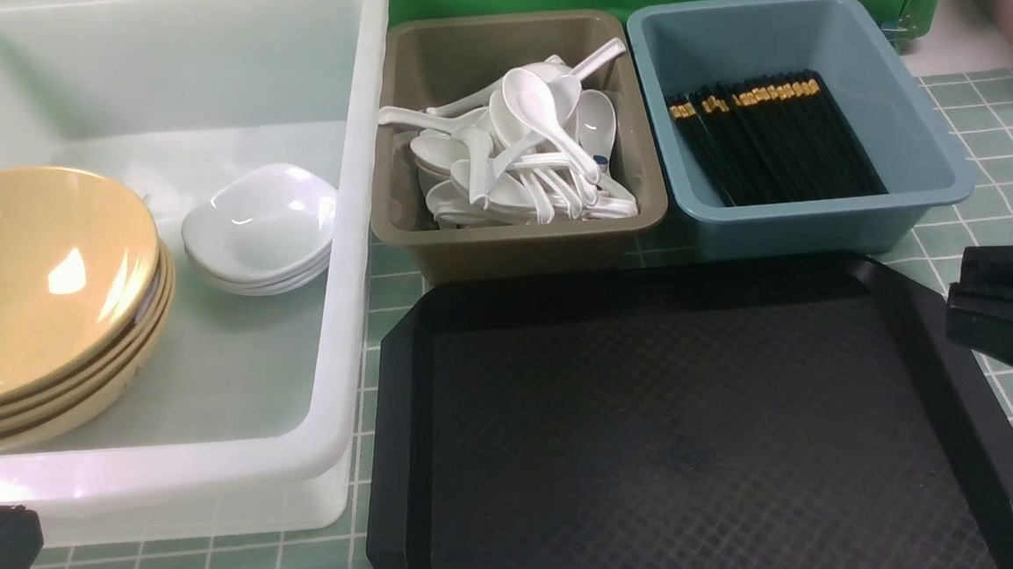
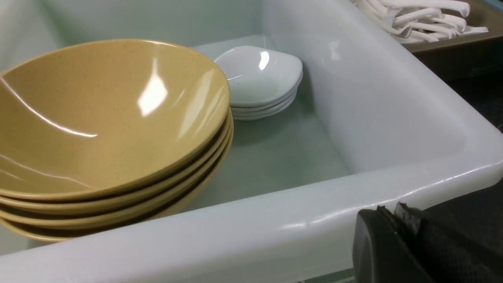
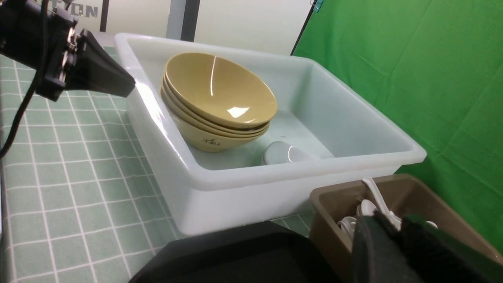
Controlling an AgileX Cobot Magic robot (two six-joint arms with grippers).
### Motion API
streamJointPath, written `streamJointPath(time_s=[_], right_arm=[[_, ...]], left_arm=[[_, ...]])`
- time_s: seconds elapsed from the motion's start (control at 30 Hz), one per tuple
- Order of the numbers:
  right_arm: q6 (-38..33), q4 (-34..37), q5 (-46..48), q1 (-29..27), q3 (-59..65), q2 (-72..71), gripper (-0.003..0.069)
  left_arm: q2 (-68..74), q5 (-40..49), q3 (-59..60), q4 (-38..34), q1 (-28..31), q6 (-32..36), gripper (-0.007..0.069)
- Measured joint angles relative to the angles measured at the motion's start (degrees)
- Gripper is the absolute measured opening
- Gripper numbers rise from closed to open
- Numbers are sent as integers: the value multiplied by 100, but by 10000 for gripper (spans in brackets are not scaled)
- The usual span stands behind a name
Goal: On blue table put chopsticks spoon bowls plates into blue grey white boxes.
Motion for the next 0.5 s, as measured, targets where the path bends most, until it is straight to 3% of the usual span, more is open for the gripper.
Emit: streamJointPath(time_s=[0.27, 0.4, 0.5], right_arm=[[77, 0, 65, 0, 15, 0, 125], [599, 0, -34, 0, 275, -7, 45], [860, 0, -442, -79, 587, -121, 35]], left_arm=[[0, 0, 0, 0, 0, 0, 2], [0, 0, 0, 0, 0, 0, 2], [0, 0, 0, 0, 0, 0, 2]])
